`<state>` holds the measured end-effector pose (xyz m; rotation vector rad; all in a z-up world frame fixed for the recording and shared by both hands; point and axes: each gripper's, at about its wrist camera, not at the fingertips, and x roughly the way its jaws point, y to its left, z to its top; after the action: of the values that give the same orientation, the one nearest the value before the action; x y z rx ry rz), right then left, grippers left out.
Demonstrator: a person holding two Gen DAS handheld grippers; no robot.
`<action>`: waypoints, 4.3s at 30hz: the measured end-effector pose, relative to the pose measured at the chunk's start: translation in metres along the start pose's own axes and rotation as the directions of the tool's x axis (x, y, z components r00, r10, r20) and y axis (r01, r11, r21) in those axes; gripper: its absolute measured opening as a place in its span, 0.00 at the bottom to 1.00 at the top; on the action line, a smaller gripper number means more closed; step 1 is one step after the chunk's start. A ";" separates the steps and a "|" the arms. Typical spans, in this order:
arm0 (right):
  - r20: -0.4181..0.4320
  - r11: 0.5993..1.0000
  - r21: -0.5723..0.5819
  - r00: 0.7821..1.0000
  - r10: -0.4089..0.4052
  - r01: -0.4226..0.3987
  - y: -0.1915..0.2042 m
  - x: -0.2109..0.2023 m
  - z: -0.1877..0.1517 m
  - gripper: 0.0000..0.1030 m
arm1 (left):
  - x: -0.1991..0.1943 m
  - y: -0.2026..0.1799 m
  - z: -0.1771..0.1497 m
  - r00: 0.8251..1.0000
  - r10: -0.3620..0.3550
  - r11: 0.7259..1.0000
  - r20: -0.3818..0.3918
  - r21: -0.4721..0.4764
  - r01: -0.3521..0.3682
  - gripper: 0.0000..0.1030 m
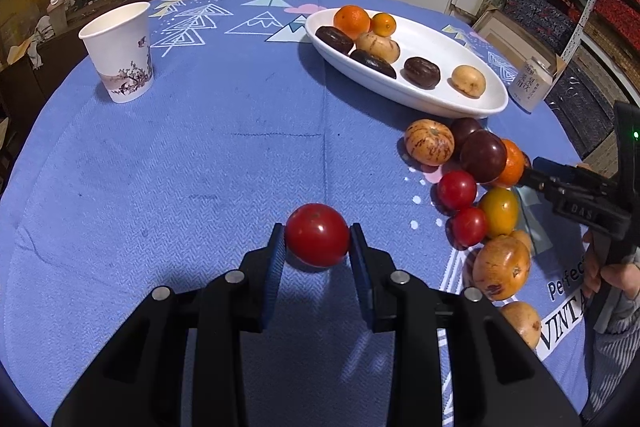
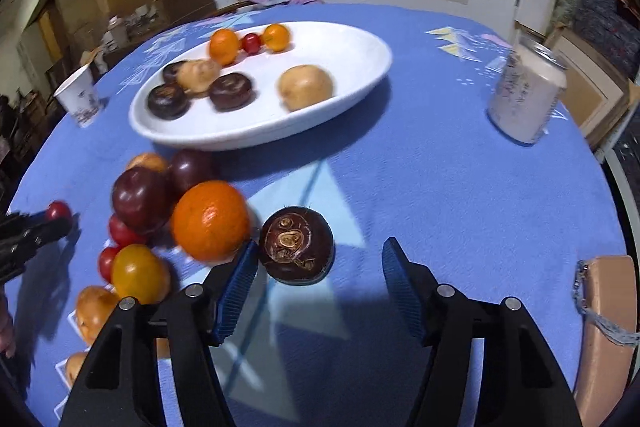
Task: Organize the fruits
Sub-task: 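Grasp a dark mangosteen with the right tool while the left tool holds the tomato, then place both held fruits on the white plate and open both tools, then grasp a tan round fruit from the pile with the left tool, then grasp the orange tangerine with the right tool while the left tool holds the tan fruit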
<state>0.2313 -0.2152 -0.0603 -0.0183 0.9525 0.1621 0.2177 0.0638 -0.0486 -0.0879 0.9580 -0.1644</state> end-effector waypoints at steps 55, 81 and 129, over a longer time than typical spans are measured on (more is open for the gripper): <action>0.038 0.990 0.112 0.996 0.082 -0.085 -0.002 0.079 0.137 0.39 | 0.130 -0.101 0.201 1.000 0.001 0.999 0.004 0.041 -0.002 0.31; 0.235 0.949 0.183 0.949 0.211 -0.257 -0.026 -0.074 -0.004 0.68 | -0.041 -0.110 -0.052 0.992 -0.122 0.962 0.025 0.248 0.112 0.53; 0.055 0.976 0.032 0.975 0.213 -0.215 0.030 -0.019 -0.004 0.68 | 0.006 0.006 0.011 0.999 0.001 0.998 0.042 -0.061 0.002 0.42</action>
<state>0.2127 -0.1882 -0.0461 0.1238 0.9053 0.3422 0.2302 0.0685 -0.0479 -0.1473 0.9213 -0.1336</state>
